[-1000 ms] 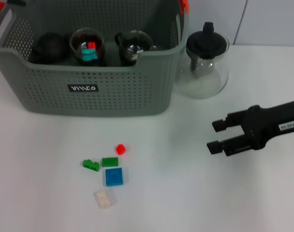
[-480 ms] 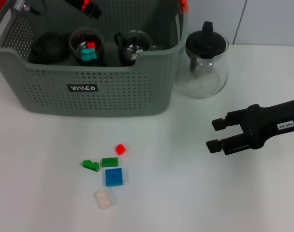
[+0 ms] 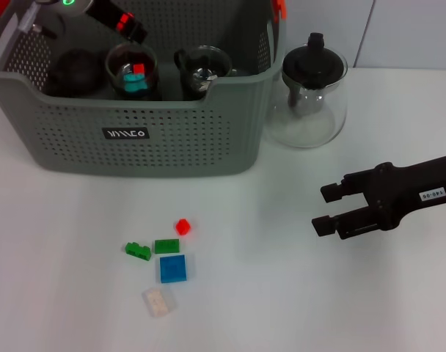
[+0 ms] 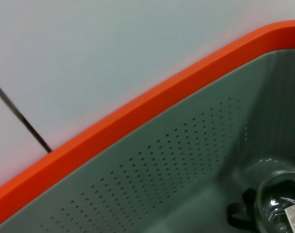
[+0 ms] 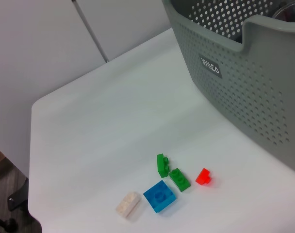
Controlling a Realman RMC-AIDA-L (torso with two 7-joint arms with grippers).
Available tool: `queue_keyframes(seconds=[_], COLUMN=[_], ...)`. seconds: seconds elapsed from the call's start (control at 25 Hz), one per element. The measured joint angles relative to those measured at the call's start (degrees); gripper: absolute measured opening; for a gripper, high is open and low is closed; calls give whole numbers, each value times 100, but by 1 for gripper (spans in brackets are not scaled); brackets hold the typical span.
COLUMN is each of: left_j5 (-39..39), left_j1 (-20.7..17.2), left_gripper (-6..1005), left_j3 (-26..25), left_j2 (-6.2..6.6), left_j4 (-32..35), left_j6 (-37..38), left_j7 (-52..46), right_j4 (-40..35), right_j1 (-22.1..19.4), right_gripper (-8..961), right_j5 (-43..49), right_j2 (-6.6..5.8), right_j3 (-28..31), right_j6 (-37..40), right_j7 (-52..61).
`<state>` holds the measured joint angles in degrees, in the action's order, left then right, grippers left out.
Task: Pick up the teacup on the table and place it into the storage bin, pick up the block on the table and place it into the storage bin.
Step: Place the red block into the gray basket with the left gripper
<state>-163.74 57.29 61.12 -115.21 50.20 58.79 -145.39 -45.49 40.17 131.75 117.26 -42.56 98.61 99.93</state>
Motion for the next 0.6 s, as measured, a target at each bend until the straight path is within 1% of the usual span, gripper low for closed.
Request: queue_keyframes(seconds=[0.2, 0.28, 0.32, 0.36, 0.4, 0.44, 0.52, 0.6], left_j5=[0, 5, 13, 55, 187, 254, 759, 1515], left_j1=[-72, -97, -123, -173, -261, -289, -513, -752], left_gripper=[566, 577, 583, 589, 628, 667, 745, 823], left_j3=[3, -67, -125, -222, -344, -373, -551, -676], left_j2=[-47, -60, -86, -137, -221, -244, -384, -467], left_j4=[227, 410, 553, 807, 1210, 1329, 2163, 2934], left_j6=[62, 194, 283, 421, 630, 703, 1151, 1690], left_j7=[-3, -3, -1, 20, 88, 117, 274, 468], right_j4=[-2, -5, -7, -8, -9, -9, -8, -7], right_j1=[0, 4, 6, 7, 7, 8, 10, 10], right_gripper=[821, 821, 821, 822, 822, 822, 822, 822], right_j5=[0, 0, 0, 1, 2, 3, 7, 8], right_j2=[6, 7, 7, 7, 7, 7, -5, -18], right_j3=[-14, -13, -14, -15, -18, -21, -23, -15], right_j6=[11, 23, 26, 26, 22, 13, 12, 11], right_j7=[0, 0, -1, -1, -4, -7, -35, -65])
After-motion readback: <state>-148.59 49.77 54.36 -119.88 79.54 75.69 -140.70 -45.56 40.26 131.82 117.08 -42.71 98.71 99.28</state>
